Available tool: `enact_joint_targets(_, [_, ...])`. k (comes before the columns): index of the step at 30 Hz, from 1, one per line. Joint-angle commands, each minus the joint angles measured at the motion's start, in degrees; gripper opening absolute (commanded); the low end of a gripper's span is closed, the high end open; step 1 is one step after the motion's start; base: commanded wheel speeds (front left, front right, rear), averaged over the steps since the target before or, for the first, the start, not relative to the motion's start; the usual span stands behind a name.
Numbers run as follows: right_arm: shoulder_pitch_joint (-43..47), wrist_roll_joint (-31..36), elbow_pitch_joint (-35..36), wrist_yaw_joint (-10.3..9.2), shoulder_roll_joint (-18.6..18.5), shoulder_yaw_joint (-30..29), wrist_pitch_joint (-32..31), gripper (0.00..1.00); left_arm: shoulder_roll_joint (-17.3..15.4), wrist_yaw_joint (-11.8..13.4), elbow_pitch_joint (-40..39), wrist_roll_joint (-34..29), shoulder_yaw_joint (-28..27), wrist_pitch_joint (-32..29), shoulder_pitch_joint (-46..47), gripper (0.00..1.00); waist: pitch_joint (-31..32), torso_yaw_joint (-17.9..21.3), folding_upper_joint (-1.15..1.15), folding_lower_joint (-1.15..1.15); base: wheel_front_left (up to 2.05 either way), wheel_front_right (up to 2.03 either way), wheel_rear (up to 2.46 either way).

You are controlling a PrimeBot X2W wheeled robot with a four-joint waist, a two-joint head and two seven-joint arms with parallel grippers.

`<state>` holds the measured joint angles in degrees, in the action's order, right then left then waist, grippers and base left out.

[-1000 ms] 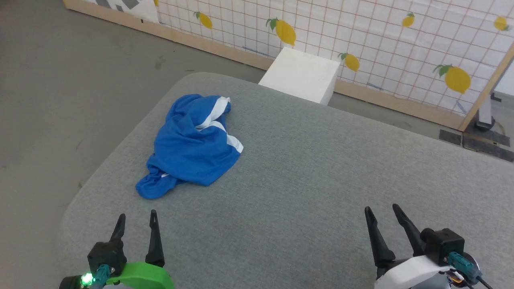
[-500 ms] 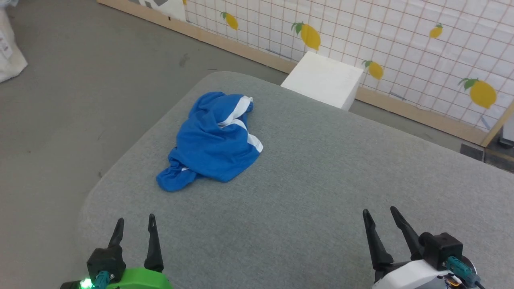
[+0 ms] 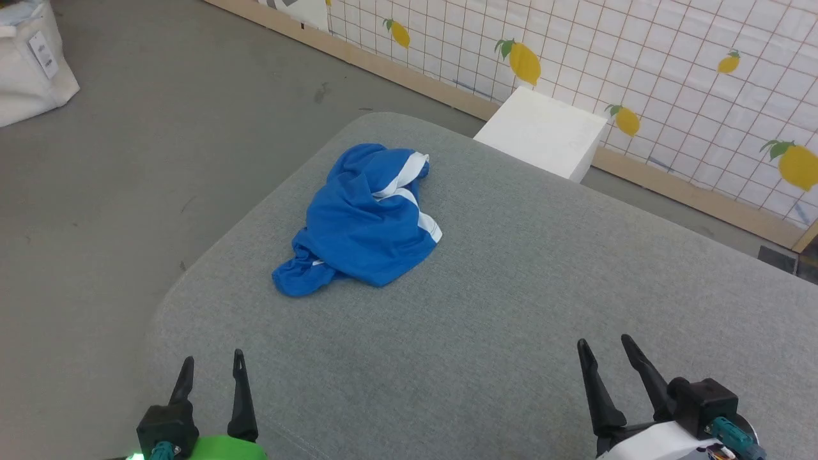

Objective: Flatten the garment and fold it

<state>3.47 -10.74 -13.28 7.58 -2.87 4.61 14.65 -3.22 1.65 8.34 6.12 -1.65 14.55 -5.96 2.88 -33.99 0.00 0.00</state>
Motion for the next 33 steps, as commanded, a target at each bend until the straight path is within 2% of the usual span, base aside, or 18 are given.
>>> enact_joint_targets(1, [0.5,-0.2,-0.1,-0.09,0.0,0.0,0.3,1.00,-0.1,0.3,0.0,0.4,-0.1,0.4,-0.7,1.00,-0.1,0.0,0.00,0.00,0.00,0.00,0.00])
enact_joint_targets(12, [0.1,-0.2,0.0,-0.09,0.0,0.0,0.3,1.00,-0.3,-0.2,0.1,1.1,-0.5,0.4,0.5,1.00,-0.6,0.5,0.00,0.00,0.00,0.00,0.00])
enact_joint_targets(17, [-0.8,0.7,0.3,-0.09,0.0,-0.3,0.3,1.00,-3.1,-3.8,1.8,2.4,0.0,-0.1,7.3,1.00,-2.5,1.3,0.00,0.00,0.00,0.00,0.00])
enact_joint_targets(22, [-2.5,3.2,0.1,-0.09,0.0,-1.5,0.3,1.00,-6.4,-6.7,6.1,6.2,-1.0,-3.7,19.5,1.00,-5.8,3.7,0.00,0.00,0.00,0.00,0.00])
enact_joint_targets(27, [-4.6,5.0,0.3,-0.09,0.0,-2.5,-0.2,1.00,-9.3,-8.5,12.9,13.8,-2.1,-11.7,31.9,1.00,-10.1,7.4,0.00,0.00,0.00,0.00,0.00])
enact_joint_targets(33, [-7.1,7.3,2.5,-0.09,0.0,-3.9,-1.6,1.00,-13.4,-9.1,21.6,24.9,-2.2,-29.6,43.7,1.00,-16.5,12.5,0.00,0.00,0.00,0.00,0.00])
